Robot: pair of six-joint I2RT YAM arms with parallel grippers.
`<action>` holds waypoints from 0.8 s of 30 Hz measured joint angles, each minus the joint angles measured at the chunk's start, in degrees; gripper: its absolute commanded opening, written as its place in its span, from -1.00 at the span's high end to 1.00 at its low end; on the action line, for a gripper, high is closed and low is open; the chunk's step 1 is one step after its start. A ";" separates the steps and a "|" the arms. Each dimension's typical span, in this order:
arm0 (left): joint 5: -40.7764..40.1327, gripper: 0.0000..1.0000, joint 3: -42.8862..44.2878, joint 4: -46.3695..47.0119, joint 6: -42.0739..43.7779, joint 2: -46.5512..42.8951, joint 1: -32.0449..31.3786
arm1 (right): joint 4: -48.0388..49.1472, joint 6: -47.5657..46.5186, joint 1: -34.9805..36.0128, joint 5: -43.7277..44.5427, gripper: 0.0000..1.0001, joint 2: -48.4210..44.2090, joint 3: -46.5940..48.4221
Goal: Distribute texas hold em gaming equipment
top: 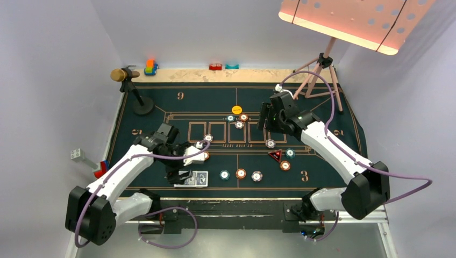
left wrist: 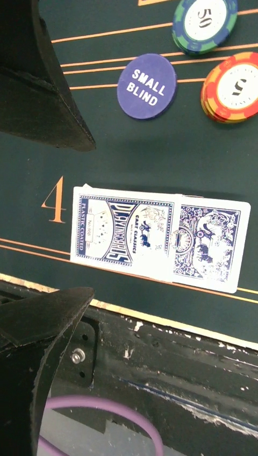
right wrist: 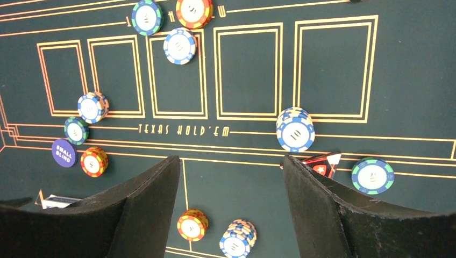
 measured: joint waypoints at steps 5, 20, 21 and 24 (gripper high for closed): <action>-2.01 -1.00 -0.37 2.82 0.57 3.58 -3.10 | 0.26 -0.46 0.00 -0.96 -0.49 0.00 0.00; -7.61 -1.00 -4.13 10.19 -1.25 7.80 -10.86 | 0.31 -1.86 -0.04 -1.62 -0.52 0.02 0.04; -8.07 -1.00 -4.55 10.78 -1.36 7.67 -11.30 | 0.37 -1.86 -0.09 -2.10 -0.52 0.02 0.04; -9.40 -0.99 -5.57 11.96 -2.12 7.28 -12.68 | 0.66 -1.86 -0.28 -2.69 -0.52 0.04 0.04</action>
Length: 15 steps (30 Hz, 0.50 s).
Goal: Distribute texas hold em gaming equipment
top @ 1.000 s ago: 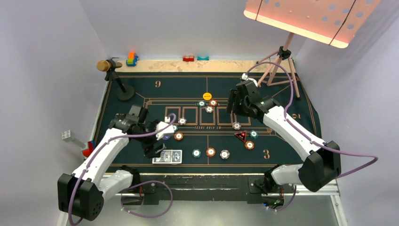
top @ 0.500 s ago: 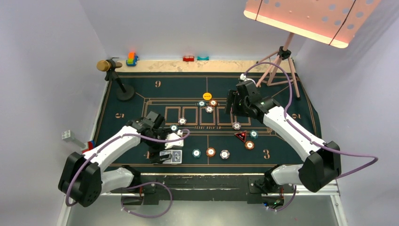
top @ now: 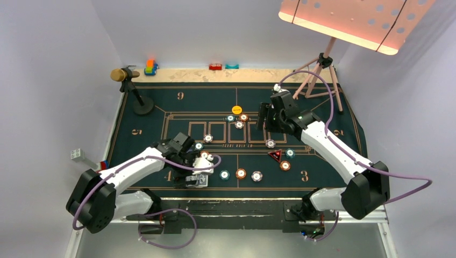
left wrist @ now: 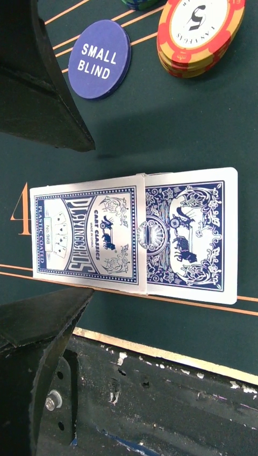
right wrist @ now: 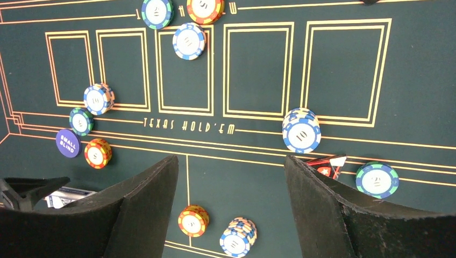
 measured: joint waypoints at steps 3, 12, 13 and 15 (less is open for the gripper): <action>-1.11 -0.98 -0.59 0.46 -0.46 -0.42 -1.36 | 0.02 0.02 -0.11 -0.50 -0.53 0.04 0.00; -5.49 -0.52 -0.94 2.71 -1.73 2.08 -7.02 | 0.02 0.02 -0.48 -1.18 -0.52 0.07 0.00; -6.03 -0.50 -0.94 2.86 -1.95 2.78 -7.67 | 0.00 0.02 -0.48 -1.18 -0.52 0.07 0.00; -7.34 -0.48 -0.76 3.17 -2.12 3.52 -8.59 | 0.00 0.02 -0.59 -1.18 -0.52 0.07 0.00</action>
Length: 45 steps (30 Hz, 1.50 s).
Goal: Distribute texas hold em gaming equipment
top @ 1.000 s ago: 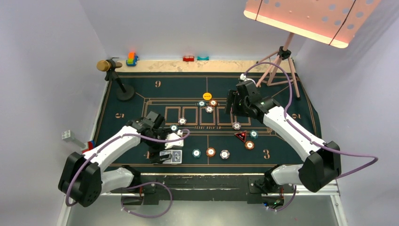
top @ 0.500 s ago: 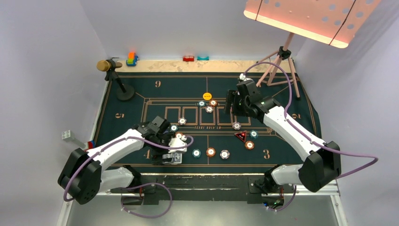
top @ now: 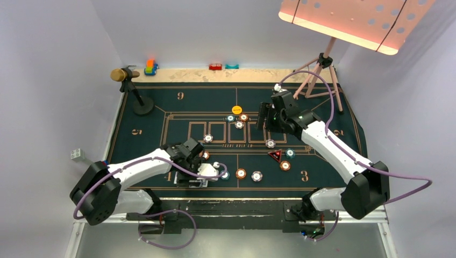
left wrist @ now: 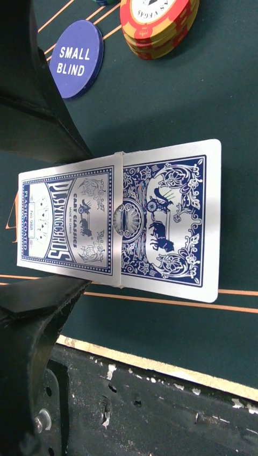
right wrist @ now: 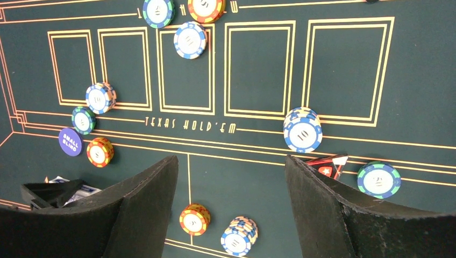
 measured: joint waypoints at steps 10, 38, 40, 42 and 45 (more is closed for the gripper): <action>-1.57 0.86 0.24 0.17 -1.84 0.28 -1.20 | 0.00 0.04 -0.90 -0.90 -0.51 -0.02 0.13; 5.95 1.00 43.74 -21.11 -17.81 3.76 1.84 | 38.29 16.11 3.30 -42.05 -0.68 -9.35 -16.92; 5.90 1.00 44.00 -21.49 -18.40 4.39 1.84 | 39.76 16.81 5.07 -42.40 -0.66 -8.26 -15.98; 5.84 1.00 44.02 -21.75 -18.91 4.48 1.84 | 41.03 17.44 6.99 -42.66 -0.63 -6.29 -14.45; 5.79 1.00 44.57 -22.14 -19.32 4.48 1.84 | 43.54 18.67 9.09 -43.36 -0.54 -3.28 -13.25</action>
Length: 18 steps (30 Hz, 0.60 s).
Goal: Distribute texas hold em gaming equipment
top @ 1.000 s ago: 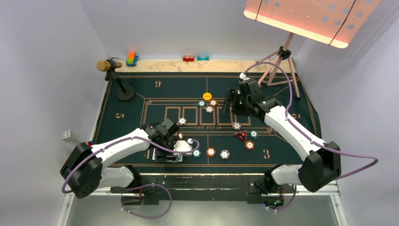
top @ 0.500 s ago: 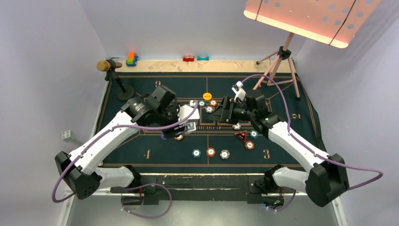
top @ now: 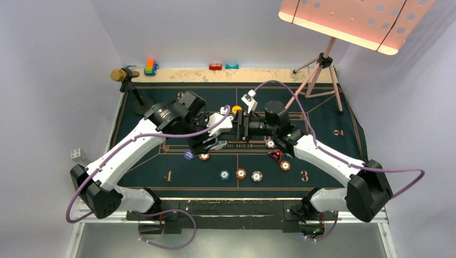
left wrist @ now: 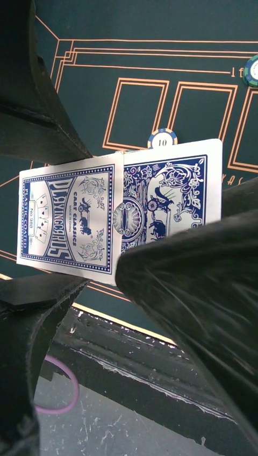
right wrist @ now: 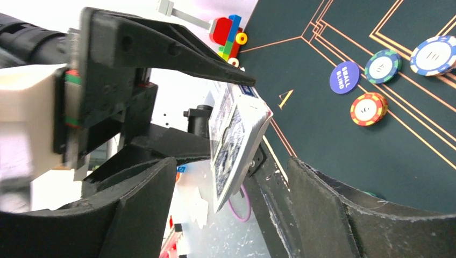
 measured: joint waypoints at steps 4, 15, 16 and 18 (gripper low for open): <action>-0.02 1.00 0.52 -0.17 -0.07 -0.02 0.00 | 2.47 1.84 1.55 -0.20 -0.38 3.56 0.15; 0.00 1.00 0.68 -0.20 -0.04 -0.02 0.00 | 8.39 6.49 3.48 -0.61 -0.01 9.35 2.03; 0.02 1.00 0.76 -0.20 -0.04 -0.02 0.00 | 9.16 6.93 3.74 -0.74 0.03 9.68 2.19; 0.02 1.00 1.11 -0.20 -0.04 0.00 0.00 | 10.01 7.54 4.17 -0.98 0.14 10.32 2.34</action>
